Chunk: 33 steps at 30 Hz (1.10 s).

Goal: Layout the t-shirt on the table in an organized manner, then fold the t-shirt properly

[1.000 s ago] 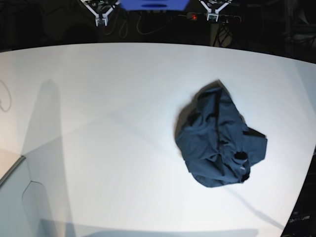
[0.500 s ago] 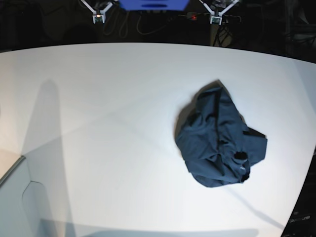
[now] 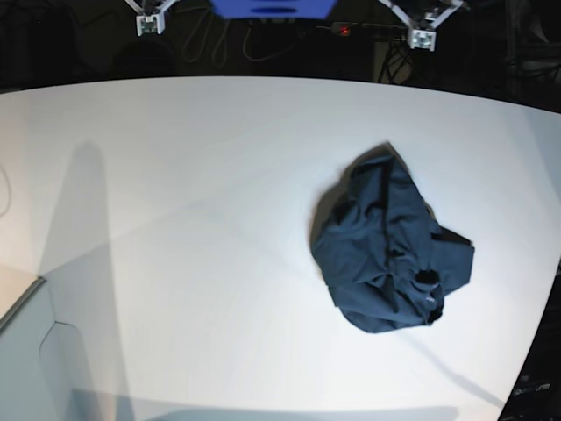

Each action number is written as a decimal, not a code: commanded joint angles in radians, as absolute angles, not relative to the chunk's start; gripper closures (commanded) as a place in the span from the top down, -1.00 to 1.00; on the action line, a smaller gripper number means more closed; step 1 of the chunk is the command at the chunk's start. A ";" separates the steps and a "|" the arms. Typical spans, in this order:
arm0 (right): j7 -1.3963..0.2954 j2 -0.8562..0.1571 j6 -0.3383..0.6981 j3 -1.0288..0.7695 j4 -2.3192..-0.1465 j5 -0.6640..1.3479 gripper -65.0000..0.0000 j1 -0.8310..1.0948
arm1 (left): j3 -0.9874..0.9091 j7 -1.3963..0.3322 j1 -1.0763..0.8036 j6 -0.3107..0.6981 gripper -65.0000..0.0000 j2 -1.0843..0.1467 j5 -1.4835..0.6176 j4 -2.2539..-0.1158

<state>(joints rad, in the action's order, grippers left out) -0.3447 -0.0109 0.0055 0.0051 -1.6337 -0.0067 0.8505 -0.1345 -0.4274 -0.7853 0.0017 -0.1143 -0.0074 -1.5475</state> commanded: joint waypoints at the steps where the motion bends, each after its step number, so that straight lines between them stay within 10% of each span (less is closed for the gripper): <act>1: -0.321 -0.013 0.008 0.004 -1.705 -0.005 -1.00 0.875 | -0.145 -0.421 -0.797 0.002 -1.00 -0.116 -0.008 -1.607; 11: -0.437 -0.012 0.008 0.044 -2.029 -0.005 -1.00 0.806 | -0.214 -0.541 -0.751 0.005 -0.99 -0.124 -0.018 -1.899; 19: -0.527 -0.013 0.008 0.153 -2.029 -0.005 -1.00 0.639 | -0.216 -0.542 -0.636 0.005 -0.26 -0.125 -0.133 -1.929; 33: -0.728 -0.007 0.012 0.469 -2.023 -0.005 -1.00 0.295 | -0.268 -0.542 -0.493 -0.004 -0.05 -0.116 -0.228 -1.917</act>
<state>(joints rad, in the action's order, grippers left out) -0.7509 -0.0113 0.0071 0.4667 -2.0083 -0.0101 0.2977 -0.2684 -0.5682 -0.4999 -0.0055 -0.1139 -0.2230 -1.9015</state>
